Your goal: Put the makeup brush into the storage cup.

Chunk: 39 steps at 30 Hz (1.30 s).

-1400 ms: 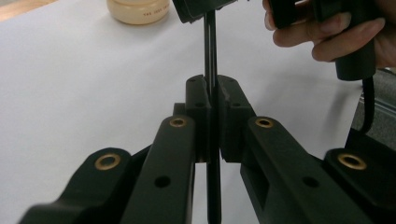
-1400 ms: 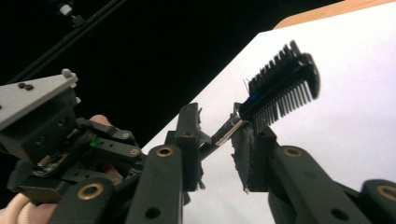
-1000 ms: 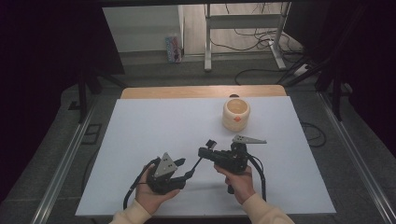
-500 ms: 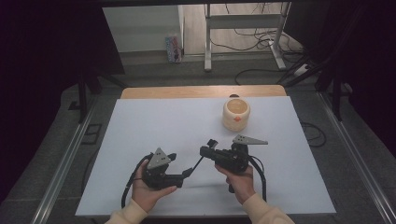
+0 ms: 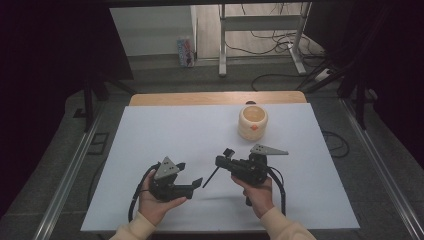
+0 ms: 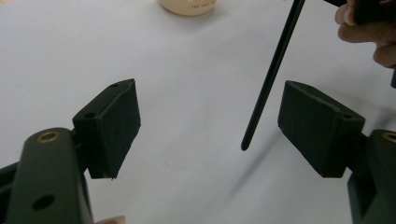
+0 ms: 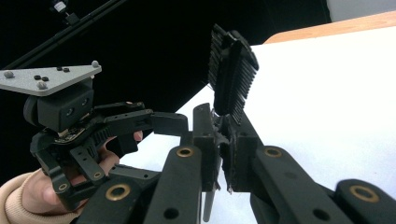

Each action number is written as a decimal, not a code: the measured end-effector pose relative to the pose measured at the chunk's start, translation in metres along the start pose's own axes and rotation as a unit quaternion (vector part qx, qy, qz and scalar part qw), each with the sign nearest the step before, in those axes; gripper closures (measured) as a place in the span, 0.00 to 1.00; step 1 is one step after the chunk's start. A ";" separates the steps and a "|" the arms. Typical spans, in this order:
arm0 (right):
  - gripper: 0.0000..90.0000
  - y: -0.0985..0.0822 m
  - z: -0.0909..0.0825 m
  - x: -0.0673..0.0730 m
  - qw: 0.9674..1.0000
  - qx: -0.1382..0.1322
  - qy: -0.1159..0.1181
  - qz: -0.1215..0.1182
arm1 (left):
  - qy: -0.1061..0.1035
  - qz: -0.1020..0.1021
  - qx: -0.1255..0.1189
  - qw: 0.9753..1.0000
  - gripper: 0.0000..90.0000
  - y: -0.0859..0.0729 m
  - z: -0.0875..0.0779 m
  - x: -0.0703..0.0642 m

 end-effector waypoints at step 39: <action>0.94 0.018 -0.020 -0.010 0.999 -0.033 -0.024 -0.020 | 0.033 0.020 0.030 0.999 0.25 -0.044 -0.051 0.024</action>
Point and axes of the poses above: each handheld gripper's, and its own axes: z roughly forward along the jaws, y roughly out of its top, x roughly to its left, the point moved 9 cm from there along z, roughly forward along the jaws, and after that the axes turned 2 degrees about z, right-handed, at the moved point
